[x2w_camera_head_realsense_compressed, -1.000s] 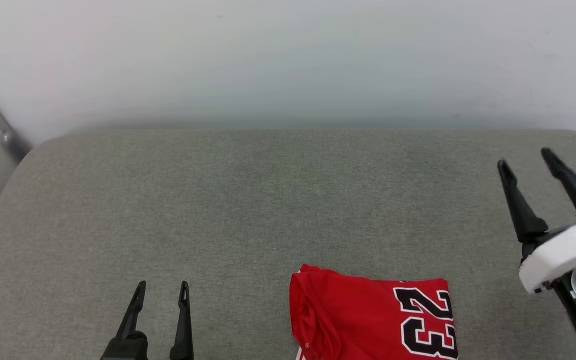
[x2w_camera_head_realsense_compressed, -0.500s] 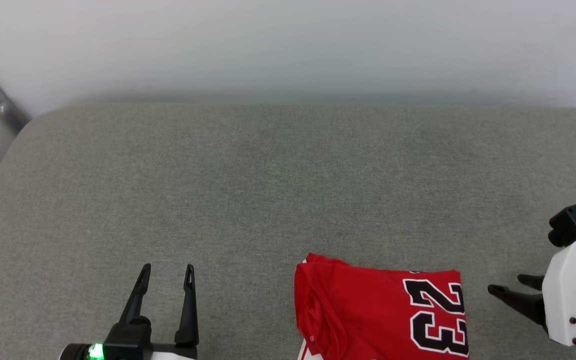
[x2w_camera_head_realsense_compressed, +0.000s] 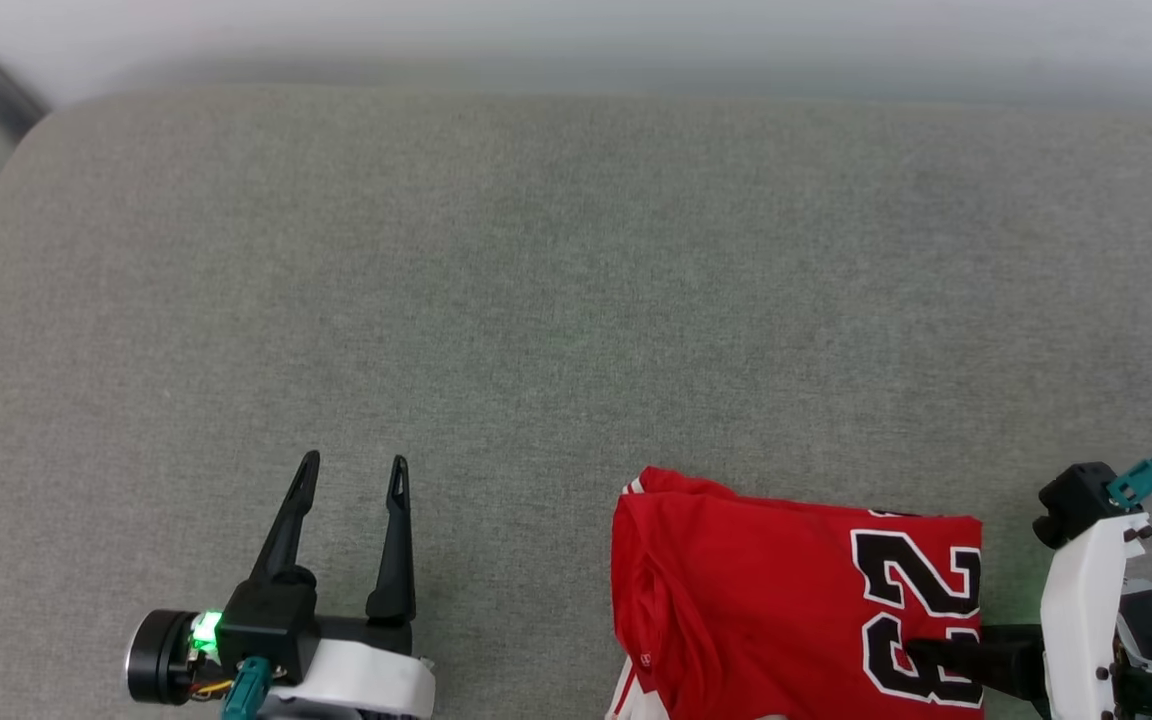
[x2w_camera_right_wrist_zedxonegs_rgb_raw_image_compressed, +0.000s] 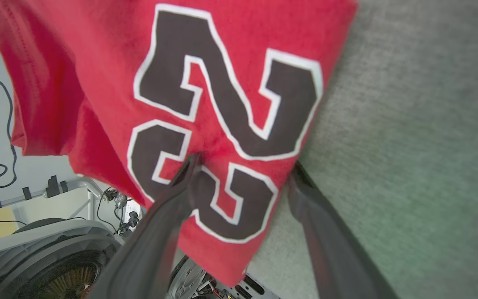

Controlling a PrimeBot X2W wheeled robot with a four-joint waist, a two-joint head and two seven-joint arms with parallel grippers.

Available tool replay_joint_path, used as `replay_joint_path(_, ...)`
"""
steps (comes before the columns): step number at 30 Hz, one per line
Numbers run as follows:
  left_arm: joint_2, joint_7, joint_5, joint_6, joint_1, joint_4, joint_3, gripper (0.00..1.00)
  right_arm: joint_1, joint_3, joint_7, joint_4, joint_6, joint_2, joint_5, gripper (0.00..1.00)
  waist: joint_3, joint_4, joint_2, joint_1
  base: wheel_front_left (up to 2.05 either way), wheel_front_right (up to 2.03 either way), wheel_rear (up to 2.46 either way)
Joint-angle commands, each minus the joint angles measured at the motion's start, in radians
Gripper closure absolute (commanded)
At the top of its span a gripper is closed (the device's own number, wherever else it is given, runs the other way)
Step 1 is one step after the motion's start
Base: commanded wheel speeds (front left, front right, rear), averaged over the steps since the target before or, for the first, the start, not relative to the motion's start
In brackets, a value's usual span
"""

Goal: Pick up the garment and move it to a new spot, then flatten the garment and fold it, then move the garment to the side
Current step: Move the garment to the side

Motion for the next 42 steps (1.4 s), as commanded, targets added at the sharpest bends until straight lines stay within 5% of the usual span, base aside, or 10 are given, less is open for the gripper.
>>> replay_joint_path(1, -0.001, -0.002, -0.001, -0.001, -0.016, 0.000, -0.004, 0.00, -0.005, 0.012, 0.005, 0.010, -0.001, 0.011, 0.011, 0.00, 0.024, 0.011, 0.0000, -0.0001, 0.00, 0.00, 0.00)
replay_joint_path(8, -0.002, -0.002, -0.006, 0.000, -0.048, 0.010, -0.016, 0.00, -0.001, 0.113, -0.006, 0.037, -0.001, 0.027, 0.025, 0.00, 0.054, 0.024, 0.0000, -0.0001, 0.00, 0.00, 0.00)
replay_joint_path(9, -0.003, -0.002, -0.006, 0.002, -0.054, 0.013, -0.018, 0.00, -0.002, 0.137, -0.017, 0.039, -0.001, 0.022, 0.025, 0.11, 0.056, 0.026, 0.0000, -0.0001, 0.00, 0.00, 0.00)
replay_joint_path(10, -0.003, -0.002, -0.007, 0.003, -0.055, 0.014, -0.018, 0.00, -0.006, 0.145, -0.026, 0.040, -0.001, 0.020, 0.028, 0.82, 0.057, 0.026, 0.0000, -0.0001, 0.00, 0.00, 0.00)
replay_joint_path(11, -0.003, -0.002, -0.007, 0.003, -0.055, 0.014, -0.018, 0.00, -0.006, 0.145, -0.026, 0.040, -0.001, 0.020, 0.028, 0.82, 0.057, 0.026, 0.0000, -0.0001, 0.00, 0.00, 0.00)
replay_joint_path(13, -0.003, -0.002, -0.008, 0.005, -0.055, 0.019, -0.017, 0.00, -0.022, 0.163, -0.042, 0.035, -0.001, 0.006, 0.025, 1.00, 0.054, 0.028, 0.0000, -0.0001, 0.00, 0.00, 0.00)
replay_joint_path(21, -0.003, -0.002, -0.013, 0.009, -0.018, 0.027, -0.004, 0.00, -0.096, 0.183, -0.133, -0.022, -0.001, -0.067, 0.046, 1.00, -0.006, 0.003, 0.0000, -0.0001, 0.00, 0.00, 0.00)
replay_joint_path(29, -0.003, -0.002, -0.016, 0.016, 0.031, 0.012, 0.020, 0.00, -0.199, 0.243, -0.155, -0.099, -0.001, -0.184, 0.006, 1.00, -0.050, -0.114, 0.0000, -0.0001, 0.00, 0.00, 0.00)
replay_joint_path(42, 0.018, -0.002, 0.006, 0.014, -0.030, -0.050, 0.076, 0.00, -0.472, 0.278, -0.151, -0.026, -0.001, -0.395, -0.148, 1.00, 0.126, -0.354, 0.0000, -0.0001, 0.00, 0.00, 0.00)
